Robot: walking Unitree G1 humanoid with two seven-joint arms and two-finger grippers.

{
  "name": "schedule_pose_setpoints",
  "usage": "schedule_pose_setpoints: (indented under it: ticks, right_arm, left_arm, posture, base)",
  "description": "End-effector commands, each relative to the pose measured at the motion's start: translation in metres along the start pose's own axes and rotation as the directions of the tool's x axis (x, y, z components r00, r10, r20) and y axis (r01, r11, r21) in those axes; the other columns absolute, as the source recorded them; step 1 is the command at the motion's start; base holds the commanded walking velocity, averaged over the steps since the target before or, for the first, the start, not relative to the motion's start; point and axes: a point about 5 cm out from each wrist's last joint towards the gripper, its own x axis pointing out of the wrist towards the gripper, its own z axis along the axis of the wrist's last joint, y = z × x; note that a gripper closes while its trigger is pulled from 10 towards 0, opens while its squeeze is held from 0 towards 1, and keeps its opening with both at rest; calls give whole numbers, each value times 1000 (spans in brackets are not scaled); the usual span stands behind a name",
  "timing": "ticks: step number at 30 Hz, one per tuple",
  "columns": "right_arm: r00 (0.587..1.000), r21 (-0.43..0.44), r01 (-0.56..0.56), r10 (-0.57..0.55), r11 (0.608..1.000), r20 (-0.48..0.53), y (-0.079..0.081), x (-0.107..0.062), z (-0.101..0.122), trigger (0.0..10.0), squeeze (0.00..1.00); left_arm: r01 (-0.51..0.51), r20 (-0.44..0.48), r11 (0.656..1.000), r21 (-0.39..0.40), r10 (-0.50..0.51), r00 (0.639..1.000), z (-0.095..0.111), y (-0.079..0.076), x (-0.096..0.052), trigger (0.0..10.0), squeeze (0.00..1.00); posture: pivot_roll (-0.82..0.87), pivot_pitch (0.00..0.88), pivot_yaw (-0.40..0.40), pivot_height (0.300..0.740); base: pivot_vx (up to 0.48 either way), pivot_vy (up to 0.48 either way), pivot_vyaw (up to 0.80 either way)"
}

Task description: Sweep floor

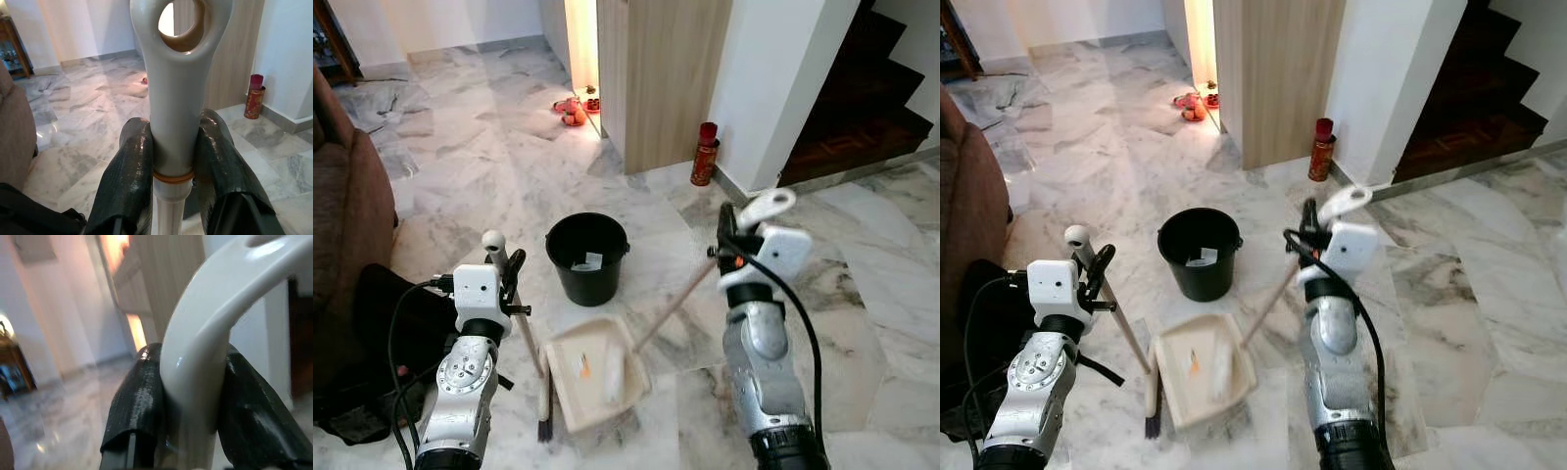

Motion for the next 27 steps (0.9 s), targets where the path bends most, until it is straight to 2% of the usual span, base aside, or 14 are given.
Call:
schedule_pose_setpoints:
  ticks: [1,4,8,11,14,18,27]
  right_arm:
    - [994,9,-22,21,1000,109,10,9,27,10000,0]
    - [984,26,-24,19,999,176,14,16,47,10000,0]
    - [980,31,-25,18,999,200,14,19,56,10000,0]
    - [965,43,-38,26,998,260,19,23,77,10000,0]
    - [962,45,-38,25,998,271,19,24,83,10000,0]
    - [961,47,-36,22,998,275,18,25,86,10000,0]
    - [973,64,-35,19,997,230,18,24,80,10000,0]
  left_arm:
    - [2,30,999,33,-2,1000,5,4,-2,10000,0]
    - [-21,12,998,53,20,1000,-1,12,-10,10000,0]
    - [-29,5,998,64,29,1000,-3,14,-13,10000,0]
    - [-46,3,997,65,46,999,-4,18,-17,10000,0]
    - [-49,3,997,66,49,999,-4,18,-17,10000,0]
    - [-63,8,995,71,62,998,-4,18,-18,10000,0]
    - [-83,5,993,78,83,997,-5,22,-21,10000,0]
  posture:
    - [34,103,6,740]
    - [35,103,6,740]
    - [38,103,5,740]
    - [37,100,2,740]
    - [37,99,1,740]
    - [35,97,-1,740]
    - [41,97,-5,740]
  base:
    - [0,0,0]
    - [0,0,0]
    - [0,0,0]
    - [0,0,0]
    - [0,0,0]
    - [143,0,0]
    - [378,0,0]
